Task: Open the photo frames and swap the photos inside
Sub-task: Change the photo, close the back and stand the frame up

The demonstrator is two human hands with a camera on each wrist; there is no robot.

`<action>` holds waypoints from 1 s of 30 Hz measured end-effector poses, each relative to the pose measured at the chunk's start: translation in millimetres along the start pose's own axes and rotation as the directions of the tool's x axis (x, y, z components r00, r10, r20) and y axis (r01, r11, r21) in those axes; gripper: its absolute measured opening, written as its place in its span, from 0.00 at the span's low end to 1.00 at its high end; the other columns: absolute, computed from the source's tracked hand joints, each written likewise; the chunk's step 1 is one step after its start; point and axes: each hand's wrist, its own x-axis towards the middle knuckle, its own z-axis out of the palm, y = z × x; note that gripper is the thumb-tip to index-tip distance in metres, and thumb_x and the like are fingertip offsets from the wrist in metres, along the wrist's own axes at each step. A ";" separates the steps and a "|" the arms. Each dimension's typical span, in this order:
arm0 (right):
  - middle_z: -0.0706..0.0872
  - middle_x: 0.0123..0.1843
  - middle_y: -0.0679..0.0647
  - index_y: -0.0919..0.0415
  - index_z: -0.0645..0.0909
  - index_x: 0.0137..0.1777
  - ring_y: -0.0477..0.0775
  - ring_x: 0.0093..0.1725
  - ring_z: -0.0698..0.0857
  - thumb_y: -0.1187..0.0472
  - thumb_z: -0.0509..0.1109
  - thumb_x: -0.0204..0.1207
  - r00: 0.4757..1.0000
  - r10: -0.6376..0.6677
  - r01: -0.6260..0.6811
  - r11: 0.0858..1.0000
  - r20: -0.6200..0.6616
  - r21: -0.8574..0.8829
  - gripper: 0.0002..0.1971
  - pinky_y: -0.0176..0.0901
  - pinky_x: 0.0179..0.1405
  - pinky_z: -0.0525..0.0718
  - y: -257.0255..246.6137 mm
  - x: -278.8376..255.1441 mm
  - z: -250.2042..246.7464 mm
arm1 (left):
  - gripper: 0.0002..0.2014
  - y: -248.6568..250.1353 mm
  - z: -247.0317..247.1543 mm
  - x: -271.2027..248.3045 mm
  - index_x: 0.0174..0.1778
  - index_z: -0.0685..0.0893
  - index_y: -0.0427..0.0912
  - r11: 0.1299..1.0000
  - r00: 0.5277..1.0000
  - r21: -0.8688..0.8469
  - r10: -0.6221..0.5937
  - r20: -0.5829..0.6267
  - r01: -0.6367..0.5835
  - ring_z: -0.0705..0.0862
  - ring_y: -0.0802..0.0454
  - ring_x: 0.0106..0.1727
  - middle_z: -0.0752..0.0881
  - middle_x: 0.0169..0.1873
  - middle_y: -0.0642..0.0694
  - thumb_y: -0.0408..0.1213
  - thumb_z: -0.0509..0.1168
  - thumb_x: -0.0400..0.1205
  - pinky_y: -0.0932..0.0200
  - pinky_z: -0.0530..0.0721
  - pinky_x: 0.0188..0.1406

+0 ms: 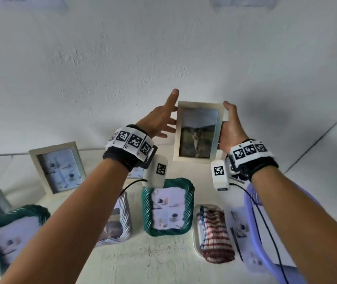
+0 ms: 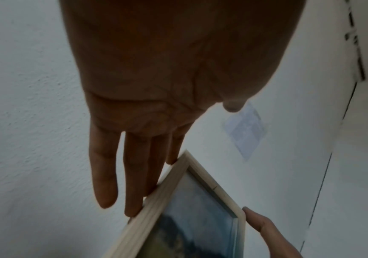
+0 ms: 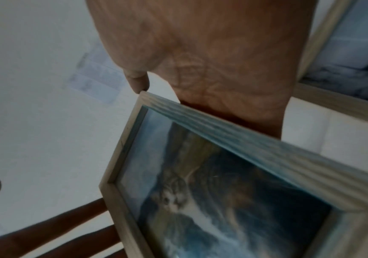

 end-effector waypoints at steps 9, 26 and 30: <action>0.85 0.53 0.59 0.54 0.82 0.59 0.59 0.53 0.84 0.23 0.73 0.48 0.988 0.109 -0.095 0.987 -0.108 0.132 0.44 0.50 0.47 0.82 54.7 75.5 -16.5 | 0.42 -16.1 8.8 62.6 0.79 0.67 0.45 0.953 0.946 0.119 -0.294 0.139 0.279 0.85 0.40 0.61 0.80 0.70 0.35 0.73 0.42 0.80 0.36 0.77 0.69; 0.81 0.58 0.55 0.56 0.78 0.61 0.62 0.59 0.81 0.23 0.64 0.60 0.973 0.028 -0.046 0.996 -0.230 -0.071 0.41 0.61 0.63 0.80 101.5 111.2 -34.2 | 0.45 -56.7 10.6 89.2 0.71 0.75 0.44 0.907 0.900 0.210 -0.402 0.167 0.366 0.88 0.45 0.56 0.88 0.59 0.41 0.78 0.45 0.75 0.36 0.82 0.63; 0.80 0.49 0.59 0.57 0.81 0.57 0.62 0.53 0.81 0.28 0.61 0.64 0.972 -0.100 0.059 0.980 -0.211 -0.192 0.35 0.54 0.57 0.78 81.9 88.7 -30.4 | 0.39 -53.1 0.0 85.6 0.66 0.77 0.43 0.919 0.919 0.237 -0.358 0.165 0.316 0.89 0.47 0.54 0.90 0.54 0.40 0.73 0.44 0.79 0.43 0.83 0.61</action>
